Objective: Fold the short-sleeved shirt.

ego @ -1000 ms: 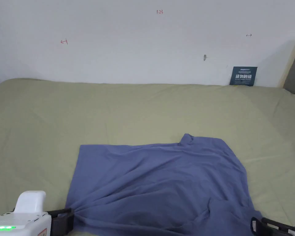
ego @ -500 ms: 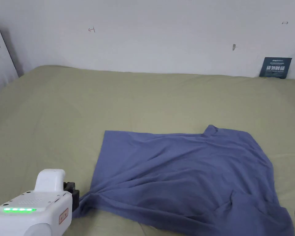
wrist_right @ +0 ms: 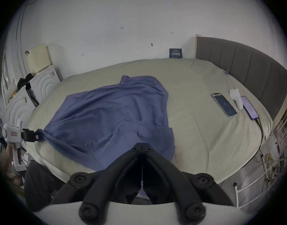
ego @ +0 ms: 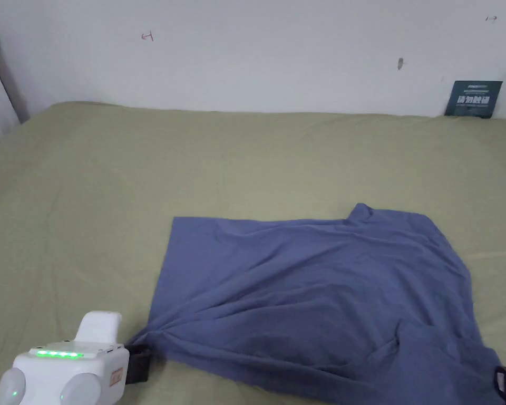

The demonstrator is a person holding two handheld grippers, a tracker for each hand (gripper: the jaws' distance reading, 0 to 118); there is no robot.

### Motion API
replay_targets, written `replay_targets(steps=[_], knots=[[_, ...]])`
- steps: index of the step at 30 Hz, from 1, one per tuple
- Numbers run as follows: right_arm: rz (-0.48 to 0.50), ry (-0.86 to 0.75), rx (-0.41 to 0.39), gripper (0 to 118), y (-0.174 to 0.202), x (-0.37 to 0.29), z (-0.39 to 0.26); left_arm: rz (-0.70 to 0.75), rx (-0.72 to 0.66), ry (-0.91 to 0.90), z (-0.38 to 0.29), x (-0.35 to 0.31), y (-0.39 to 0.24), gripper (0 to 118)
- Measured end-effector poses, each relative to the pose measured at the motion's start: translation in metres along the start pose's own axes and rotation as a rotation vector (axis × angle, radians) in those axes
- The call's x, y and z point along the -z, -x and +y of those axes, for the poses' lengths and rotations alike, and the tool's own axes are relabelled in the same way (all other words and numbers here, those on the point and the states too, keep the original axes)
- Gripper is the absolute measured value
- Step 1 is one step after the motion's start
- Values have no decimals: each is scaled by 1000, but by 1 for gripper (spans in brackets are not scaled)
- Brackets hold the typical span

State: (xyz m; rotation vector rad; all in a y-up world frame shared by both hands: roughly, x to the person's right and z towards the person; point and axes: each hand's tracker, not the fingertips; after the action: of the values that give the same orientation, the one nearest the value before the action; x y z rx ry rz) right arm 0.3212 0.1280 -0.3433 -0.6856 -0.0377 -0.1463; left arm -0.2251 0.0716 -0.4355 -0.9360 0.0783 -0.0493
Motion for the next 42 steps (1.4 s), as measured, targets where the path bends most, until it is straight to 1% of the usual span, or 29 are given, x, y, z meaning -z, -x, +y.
replay_targets(steps=[1,2,3,5,6,7,8,9,10,11,12,19,22,23,24,26,28,34,35,39,42], knots=[[-4,16,2,3,-2,2,-1,2,-3,3,4,-5,-2,40],[-2,25,0,3,-4,2,-3,0,-6,-4,5,-6,-2,8],[-1,33,-4,3,-7,3,-4,-13,-1,-4,7,-5,-3,4],[0,54,-13,3,-13,4,-4,-21,14,11,7,-10,-3,4],[2,67,-15,6,-13,3,-5,-24,28,10,8,-10,-4,4],[10,73,-10,16,-16,1,-5,-5,35,-6,9,-10,-5,4],[17,80,-5,55,-19,0,-5,-6,34,-5,8,-12,-3,4],[32,103,-3,89,-22,0,-5,-10,28,-4,8,-13,-1,4],[36,120,-3,108,-23,1,-7,-17,7,-5,9,-12,0,4],[45,128,-2,112,-26,2,-9,-47,-26,14,9,-11,-1,4],[51,137,-7,112,-27,2,-11,-46,-27,14,11,-9,-1,4],[76,333,-114,111,-23,17,-39,-37,-26,-5,7,-27,-12,4],[65,341,-144,111,-23,21,-48,-38,-31,-8,10,-33,-16,4],[64,320,-133,100,-24,19,-48,-37,-29,-10,10,-34,-17,4],[69,293,-113,77,-26,17,-47,-34,-27,-11,11,-35,-19,4],[59,274,-88,20,-28,17,-43,-30,-25,-9,13,-32,-15,4],[74,290,-69,7,-32,19,-39,-28,-31,-5,14,-32,-14,4],[81,253,-35,6,-40,12,-26,-39,-65,2,18,-29,1,4],[81,241,-34,6,-40,9,-22,-21,-55,-5,19,-30,2,4],[88,173,-49,6,-35,-1,4,-37,-56,-13,25,-32,4,4],[92,151,-69,6,-32,-1,30,-56,-64,-29,39,-34,9,4]])
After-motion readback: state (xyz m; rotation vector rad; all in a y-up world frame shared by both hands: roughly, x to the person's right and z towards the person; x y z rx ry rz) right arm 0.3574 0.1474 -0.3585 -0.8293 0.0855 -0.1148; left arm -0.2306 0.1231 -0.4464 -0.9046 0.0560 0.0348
